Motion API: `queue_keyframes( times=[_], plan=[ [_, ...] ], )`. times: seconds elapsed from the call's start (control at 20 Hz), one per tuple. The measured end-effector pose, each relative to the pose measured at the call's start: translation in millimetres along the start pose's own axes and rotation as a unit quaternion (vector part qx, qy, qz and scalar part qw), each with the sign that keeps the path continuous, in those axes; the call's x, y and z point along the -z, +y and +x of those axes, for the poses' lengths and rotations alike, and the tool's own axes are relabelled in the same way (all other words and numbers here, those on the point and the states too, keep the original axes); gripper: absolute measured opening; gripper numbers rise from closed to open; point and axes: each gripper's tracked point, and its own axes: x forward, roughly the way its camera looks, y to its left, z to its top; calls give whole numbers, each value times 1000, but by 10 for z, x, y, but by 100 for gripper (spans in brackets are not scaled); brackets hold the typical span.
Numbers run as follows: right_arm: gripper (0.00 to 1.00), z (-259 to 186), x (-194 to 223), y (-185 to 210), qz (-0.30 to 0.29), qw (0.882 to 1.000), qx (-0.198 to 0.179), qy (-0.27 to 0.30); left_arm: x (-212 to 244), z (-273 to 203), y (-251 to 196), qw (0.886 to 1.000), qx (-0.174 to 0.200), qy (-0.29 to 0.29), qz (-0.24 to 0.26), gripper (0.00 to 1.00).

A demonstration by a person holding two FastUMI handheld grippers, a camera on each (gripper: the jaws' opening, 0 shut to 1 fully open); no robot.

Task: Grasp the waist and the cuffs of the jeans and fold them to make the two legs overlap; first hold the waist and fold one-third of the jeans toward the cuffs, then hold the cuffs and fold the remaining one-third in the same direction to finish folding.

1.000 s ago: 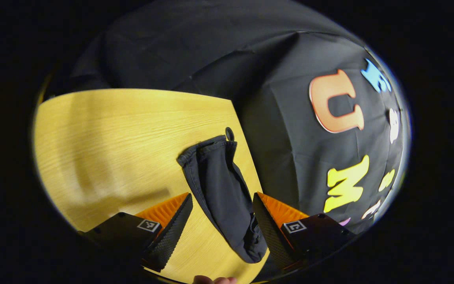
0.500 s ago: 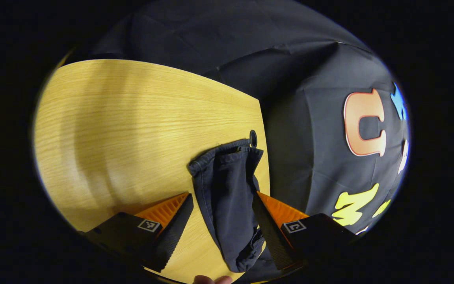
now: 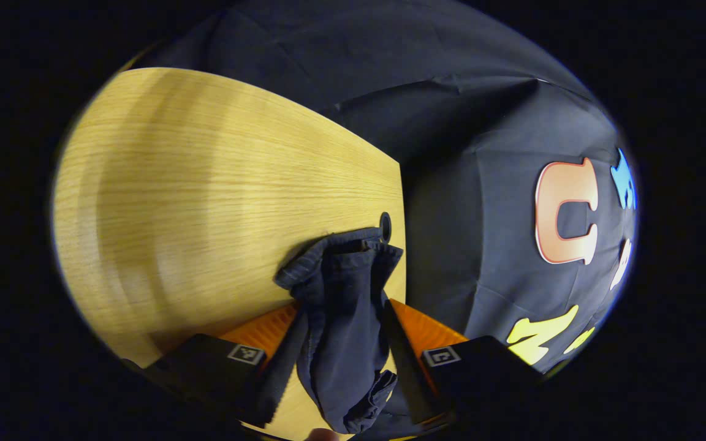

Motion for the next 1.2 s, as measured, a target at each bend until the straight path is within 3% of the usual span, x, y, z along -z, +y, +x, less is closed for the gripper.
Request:
queue_keyframes(
  times=[0.05,0.1,0.15,0.2,0.25,0.35,0.5,0.75,0.85,1.0,1.2],
  plan=[
    [93,-9,14,-4,2,1000,0,0,5,18,48,1000,-7,-3,-1,82],
    [93,-29,46,-9,1,1000,0,2,-12,32,74,1000,-13,-4,1,40],
    [93,-43,72,-16,-1,1000,-1,3,-13,45,116,1000,-21,-5,4,31],
    [96,-60,101,-24,-3,1000,0,4,-1,43,117,1000,-23,-4,5,17],
    [93,-85,119,-42,-5,1000,0,3,18,41,95,1000,-21,-2,10,23],
    [96,-146,141,-92,-6,1000,3,1,17,9,37,1000,-11,-1,21,17],
    [96,-228,143,-223,-9,1000,20,-13,69,-108,-303,998,33,-5,50,9],
    [96,-427,119,-351,-9,999,22,-40,346,-378,-962,981,89,-2,171,7],
    [96,-513,146,-393,-11,999,21,-47,499,-495,-1249,966,108,-5,234,7],
    [96,-652,218,-480,-13,998,20,-55,909,-673,-1680,933,141,-4,330,7],
    [96,-882,285,-702,-6,997,34,-65,1731,-663,-2134,867,193,8,460,7]
  ],
)
